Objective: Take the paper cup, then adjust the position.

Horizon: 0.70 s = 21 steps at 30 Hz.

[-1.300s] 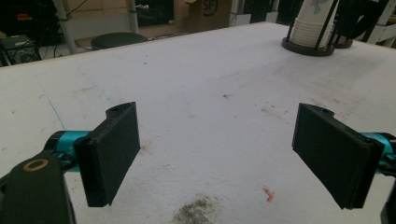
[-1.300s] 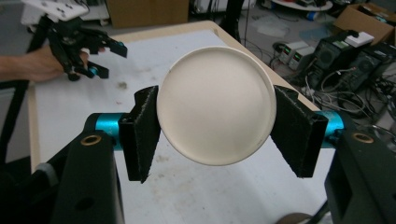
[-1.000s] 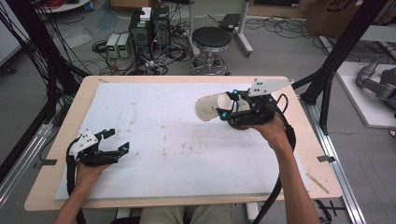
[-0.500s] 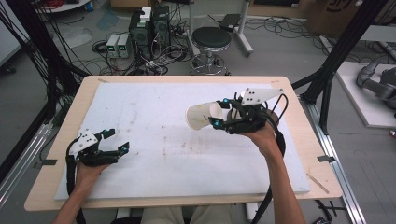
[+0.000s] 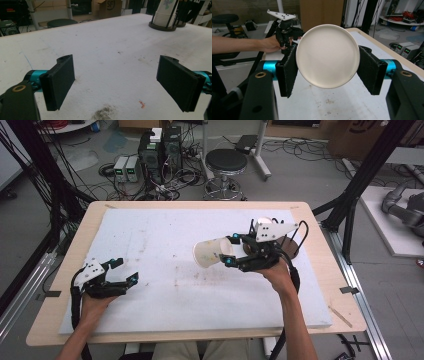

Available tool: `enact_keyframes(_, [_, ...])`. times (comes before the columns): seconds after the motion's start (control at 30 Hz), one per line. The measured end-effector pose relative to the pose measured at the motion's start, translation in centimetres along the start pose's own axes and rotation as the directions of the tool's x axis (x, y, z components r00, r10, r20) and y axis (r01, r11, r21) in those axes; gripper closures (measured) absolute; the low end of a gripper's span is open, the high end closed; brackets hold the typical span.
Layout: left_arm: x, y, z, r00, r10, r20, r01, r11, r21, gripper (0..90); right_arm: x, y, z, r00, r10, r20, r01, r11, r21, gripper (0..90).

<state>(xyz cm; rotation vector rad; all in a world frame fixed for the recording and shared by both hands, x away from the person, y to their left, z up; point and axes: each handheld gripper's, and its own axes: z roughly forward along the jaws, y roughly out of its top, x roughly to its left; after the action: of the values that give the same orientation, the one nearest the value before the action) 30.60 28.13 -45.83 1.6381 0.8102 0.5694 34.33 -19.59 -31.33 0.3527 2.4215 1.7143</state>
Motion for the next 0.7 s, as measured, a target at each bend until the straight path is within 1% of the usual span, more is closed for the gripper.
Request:
enact_keyframes(0.17, [-0.04,0.01,-0.01,1.0000,0.004,0.001,-0.004,1.0000,0.001,15.0,0.01,-0.57,0.27,0.9999,0.003,-0.015,-0.003,0.9998,-0.017,37.6])
enact_keyframes(0.23, [-0.05,0.00,-0.02,1.0000,0.007,0.000,-0.007,1.0000,0.000,15.0,-0.02,-0.60,0.33,1.0000,0.000,-0.009,0.000,1.0000,-0.005,37.6])
enact_keyframes(0.3, [-0.06,-0.01,0.00,1.0000,0.006,0.000,-0.006,1.0000,-0.001,15.0,0.00,-0.64,0.35,0.9998,0.003,-0.017,-0.003,0.9999,-0.016,37.6])
enact_keyframes(0.4, [-0.06,0.00,-0.02,1.0000,0.009,-0.002,-0.009,1.0000,0.001,15.0,0.02,-0.68,0.52,0.9998,-0.001,-0.018,0.001,1.0000,-0.003,37.6])
enact_keyframes(0.7, [-0.04,0.01,0.03,1.0000,0.001,-0.004,-0.001,1.0000,0.002,14.9,-0.13,-0.79,0.71,0.9999,0.005,-0.016,-0.005,1.0000,-0.004,37.6])
